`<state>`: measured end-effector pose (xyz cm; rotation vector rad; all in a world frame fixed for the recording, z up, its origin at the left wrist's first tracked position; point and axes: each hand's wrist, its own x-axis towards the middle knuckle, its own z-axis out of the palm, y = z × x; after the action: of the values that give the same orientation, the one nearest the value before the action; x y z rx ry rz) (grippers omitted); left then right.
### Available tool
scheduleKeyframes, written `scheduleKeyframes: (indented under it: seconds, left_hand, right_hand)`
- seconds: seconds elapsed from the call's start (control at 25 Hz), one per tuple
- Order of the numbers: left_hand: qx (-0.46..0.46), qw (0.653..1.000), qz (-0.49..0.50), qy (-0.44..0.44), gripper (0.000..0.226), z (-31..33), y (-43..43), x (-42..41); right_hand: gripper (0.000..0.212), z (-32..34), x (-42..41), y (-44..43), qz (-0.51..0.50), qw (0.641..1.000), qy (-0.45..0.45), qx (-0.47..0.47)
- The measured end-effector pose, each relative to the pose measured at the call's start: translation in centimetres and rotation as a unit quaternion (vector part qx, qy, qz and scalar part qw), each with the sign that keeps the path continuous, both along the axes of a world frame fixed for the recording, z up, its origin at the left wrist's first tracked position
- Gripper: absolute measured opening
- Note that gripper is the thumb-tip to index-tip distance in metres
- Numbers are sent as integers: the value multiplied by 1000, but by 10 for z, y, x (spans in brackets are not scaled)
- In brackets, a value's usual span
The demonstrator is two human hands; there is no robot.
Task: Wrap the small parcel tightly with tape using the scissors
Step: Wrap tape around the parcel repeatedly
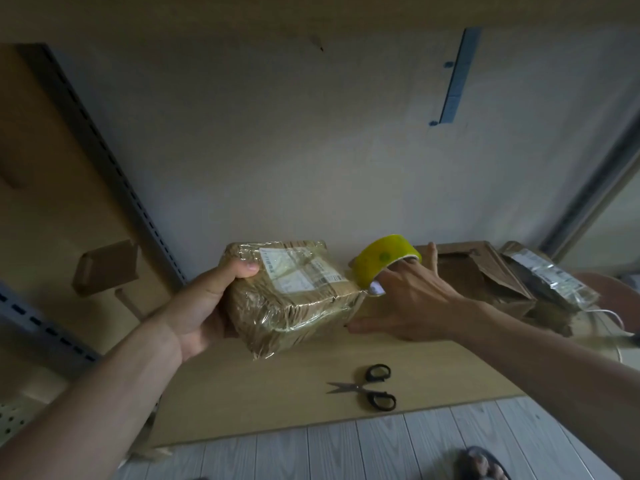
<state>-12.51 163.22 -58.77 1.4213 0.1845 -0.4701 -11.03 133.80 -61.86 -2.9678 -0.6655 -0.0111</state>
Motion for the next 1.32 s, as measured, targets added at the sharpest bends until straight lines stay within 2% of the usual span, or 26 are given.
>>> scheduleKeyframes:
  seconds: [0.2,0.32,0.44,0.52,0.68,0.84,1.04,1.2,1.28,1.32]
  left_hand:
    - [-7,1000,0,-20,71,3,8,-1]
    - [9,1000,0,-29,73,3,10,0]
    - [19,998,4,-52,75,3,10,0]
    - [9,998,6,-68,73,5,8,-1]
    - [-39,995,-1,-86,66,9,6,-3]
    - [-108,990,-27,-85,80,11,4,-4]
    - [-87,993,-27,-73,94,10,10,-1]
    - [-89,993,-25,-79,92,10,12,0]
    - [-93,992,-25,-82,95,10,12,0]
    - [-97,991,-25,-86,95,9,12,0]
  right_hand:
    - [85,8,0,3,8,993,0,114]
    - [68,13,2,-2,11,978,30,207]
    - [53,17,5,-5,11,969,34,245]
    - [62,18,7,-9,8,968,38,249]
    - [84,12,11,-14,26,984,23,176]
    - [88,15,9,-6,28,956,30,290]
    - [84,25,7,-8,43,965,42,254]
    - [112,30,9,-10,26,972,15,234]
    - [107,32,10,-10,27,971,7,238]
    - [97,31,11,-10,33,970,2,242]
